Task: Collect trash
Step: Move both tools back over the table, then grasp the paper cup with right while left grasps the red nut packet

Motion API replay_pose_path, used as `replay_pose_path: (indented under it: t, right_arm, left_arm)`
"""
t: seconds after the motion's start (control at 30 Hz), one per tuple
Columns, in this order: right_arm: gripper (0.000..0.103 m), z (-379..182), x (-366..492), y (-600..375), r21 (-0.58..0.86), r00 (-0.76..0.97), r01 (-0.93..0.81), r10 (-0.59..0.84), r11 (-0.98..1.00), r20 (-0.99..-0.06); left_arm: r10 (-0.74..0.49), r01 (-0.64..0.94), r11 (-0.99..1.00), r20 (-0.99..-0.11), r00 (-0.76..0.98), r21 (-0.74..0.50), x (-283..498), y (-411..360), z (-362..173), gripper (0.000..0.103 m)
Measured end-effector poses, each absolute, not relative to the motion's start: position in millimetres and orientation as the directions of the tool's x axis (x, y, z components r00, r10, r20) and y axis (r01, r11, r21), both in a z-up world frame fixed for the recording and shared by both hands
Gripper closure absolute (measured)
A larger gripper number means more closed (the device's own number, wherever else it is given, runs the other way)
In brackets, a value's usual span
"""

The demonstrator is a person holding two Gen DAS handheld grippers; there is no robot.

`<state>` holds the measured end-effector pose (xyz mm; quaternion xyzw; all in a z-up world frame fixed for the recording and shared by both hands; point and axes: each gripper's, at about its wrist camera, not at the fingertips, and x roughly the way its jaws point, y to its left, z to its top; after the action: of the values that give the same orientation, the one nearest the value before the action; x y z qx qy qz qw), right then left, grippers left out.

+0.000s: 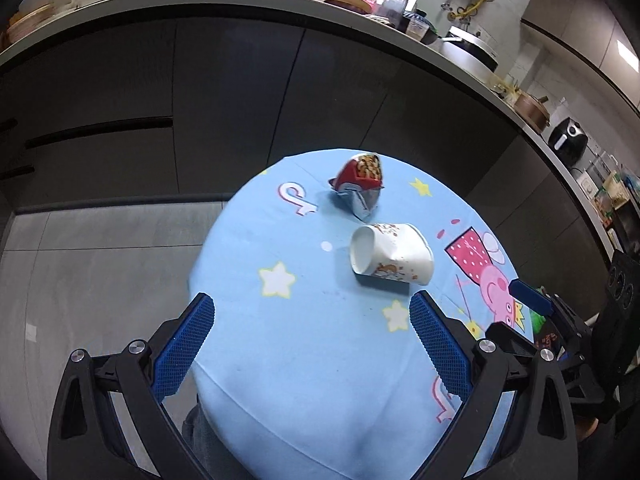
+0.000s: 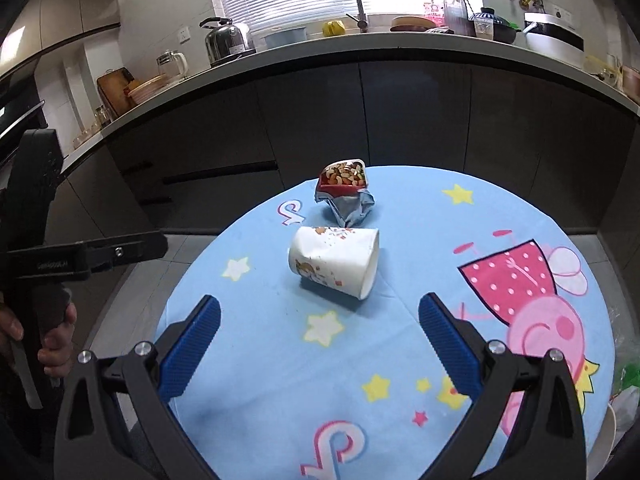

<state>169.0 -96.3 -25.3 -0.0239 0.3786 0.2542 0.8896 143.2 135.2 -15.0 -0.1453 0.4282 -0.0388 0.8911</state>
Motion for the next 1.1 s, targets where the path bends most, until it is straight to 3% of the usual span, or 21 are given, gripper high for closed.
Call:
replay_pose_path:
  t: [0.43,0.5,0.53,0.57,0.6,0.8,1.1]
  right_arm:
    - [0.004,-87,244,-37,0.074,0.579,-0.235,0.201,0.969,-0.791]
    - [0.004,-94,249,-36,0.064,0.574,-0.230,0.189,0.971,-0.797]
    - [0.009,-97,250,-39,0.065,0.567,-0.224,0.185,0.972,-0.803]
    - [0.024,-98,250,-43,0.084,0.562,-0.219,0.196,0.972,-0.803]
    - [0.025,-99,249,-49,0.104,0.552,-0.211,0.206,0.972,-0.808]
    - [0.026,-93,226,-84,0.098,0.560,-0.230,0.214,0.968,-0.800]
    - [0.025,-86,200,-133,0.134,0.573,-0.154,0.199,0.979,-0.795]
  left_arm:
    - [-0.183,-0.100,0.946,-0.762,0.621,-0.309,162,175,-29,0.009]
    - [-0.187,-0.095,0.946,-0.761,0.622,-0.310,167,174,-29,0.009]
    - [-0.189,-0.091,0.947,-0.760,0.622,-0.309,170,173,-29,0.009]
    - [-0.192,-0.084,0.948,-0.759,0.622,-0.308,174,172,-29,0.009]
    - [-0.197,-0.074,0.949,-0.757,0.623,-0.308,179,169,-30,0.009]
    - [-0.262,0.027,0.949,-0.739,0.621,-0.314,220,141,-33,0.009]
    - [-0.260,0.148,0.966,-0.763,0.592,-0.214,307,69,-55,0.009]
